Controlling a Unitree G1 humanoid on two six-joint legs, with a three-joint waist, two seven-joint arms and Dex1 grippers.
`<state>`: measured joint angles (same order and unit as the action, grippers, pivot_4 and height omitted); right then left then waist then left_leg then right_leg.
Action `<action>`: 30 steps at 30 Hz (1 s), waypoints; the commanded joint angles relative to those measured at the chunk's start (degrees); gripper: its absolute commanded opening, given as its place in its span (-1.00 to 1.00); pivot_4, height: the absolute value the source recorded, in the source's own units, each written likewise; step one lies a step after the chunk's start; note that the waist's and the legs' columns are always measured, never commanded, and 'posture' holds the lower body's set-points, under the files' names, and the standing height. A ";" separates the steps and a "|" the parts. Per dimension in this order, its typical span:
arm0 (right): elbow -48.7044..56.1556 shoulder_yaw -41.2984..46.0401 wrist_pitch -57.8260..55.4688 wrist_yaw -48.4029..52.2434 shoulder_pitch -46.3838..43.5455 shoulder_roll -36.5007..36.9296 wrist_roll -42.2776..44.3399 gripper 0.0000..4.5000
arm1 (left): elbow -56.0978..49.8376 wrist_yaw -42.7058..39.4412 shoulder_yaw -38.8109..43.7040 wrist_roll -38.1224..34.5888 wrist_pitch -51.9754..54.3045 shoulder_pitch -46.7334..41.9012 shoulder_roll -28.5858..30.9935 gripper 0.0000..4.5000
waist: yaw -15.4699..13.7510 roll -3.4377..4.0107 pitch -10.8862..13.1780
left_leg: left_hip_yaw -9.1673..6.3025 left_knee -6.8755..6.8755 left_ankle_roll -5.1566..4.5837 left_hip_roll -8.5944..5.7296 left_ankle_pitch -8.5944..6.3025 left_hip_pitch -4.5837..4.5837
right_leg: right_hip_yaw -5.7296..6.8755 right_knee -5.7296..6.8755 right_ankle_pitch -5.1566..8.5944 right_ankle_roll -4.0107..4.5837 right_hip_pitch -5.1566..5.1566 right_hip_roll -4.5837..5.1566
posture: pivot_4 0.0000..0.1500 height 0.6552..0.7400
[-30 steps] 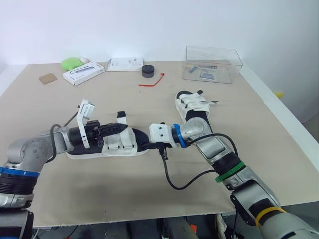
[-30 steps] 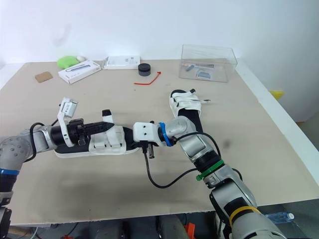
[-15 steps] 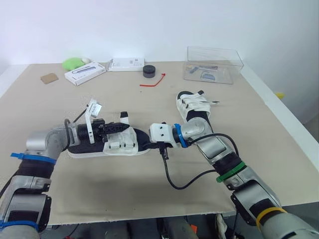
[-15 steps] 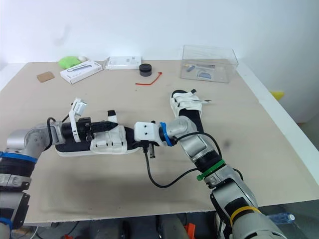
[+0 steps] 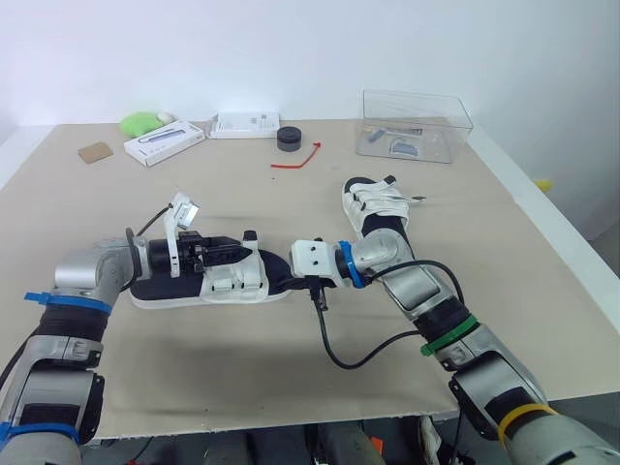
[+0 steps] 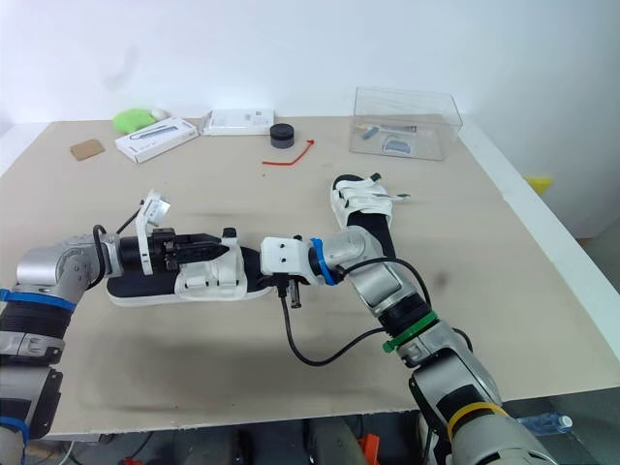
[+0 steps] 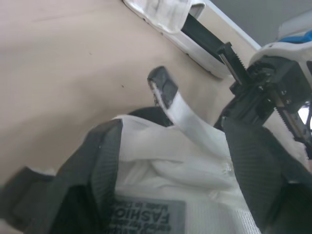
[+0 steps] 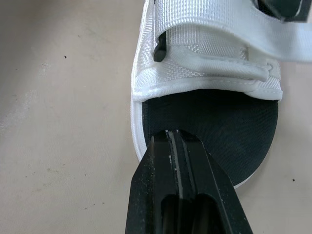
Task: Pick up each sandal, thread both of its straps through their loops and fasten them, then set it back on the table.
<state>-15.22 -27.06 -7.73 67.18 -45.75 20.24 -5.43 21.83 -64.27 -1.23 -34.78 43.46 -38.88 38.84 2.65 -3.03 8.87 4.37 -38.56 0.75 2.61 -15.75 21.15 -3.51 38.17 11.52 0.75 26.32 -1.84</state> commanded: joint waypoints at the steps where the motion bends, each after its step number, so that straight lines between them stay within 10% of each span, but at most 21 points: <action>1: -0.59 -0.84 -0.85 0.03 0.91 0.91 -1.34 -1.00 | -0.57 -0.11 3.57 1.80 -4.21 -2.09 1.86 0.37 | 0.00 0.00 0.00 | 0.00 0.00 0.00 0.00 0.00 0.01 | 0.00 0.00 0.00 0.00 0.00 0.01 | 1.00 0.67; 9: -0.35 -1.06 -0.73 0.14 0.99 0.88 -1.35 -1.00 | -6.70 0.79 3.89 3.73 -11.17 -2.84 -1.99 0.37 | -0.03 0.00 0.00 | 0.00 0.00 0.00 0.00 0.00 0.02 | 0.01 0.00 0.00 -0.03 0.00 0.09 | 1.00 0.67; 17: 0.05 -1.11 -0.56 -0.01 1.35 1.05 -1.41 -1.00 | -1.58 -1.23 -4.84 11.72 -13.14 -2.43 -4.60 -0.98 | 0.00 0.00 0.00 | 0.00 0.00 0.00 -0.07 0.00 0.02 | -0.03 -0.01 -0.02 -0.07 0.00 0.03 | 1.00 0.67; 30: 0.66 -1.05 -1.14 -0.72 1.75 0.97 -1.21 -1.00 | 9.80 -3.73 -2.78 15.27 -11.27 -10.11 -2.49 -0.98 | 0.07 0.00 0.00 | -0.01 -0.02 0.00 -0.07 0.00 0.02 | -0.01 0.00 -0.02 -0.06 0.00 -0.02 | 1.00 0.67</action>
<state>-14.05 -27.13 -7.80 66.13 -44.95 20.54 -5.50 32.01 -68.87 -6.52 -19.85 33.68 -47.27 35.25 2.72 -3.03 8.87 4.35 -38.57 0.75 2.53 -15.75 21.18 -3.51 38.17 11.51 0.69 26.32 -1.85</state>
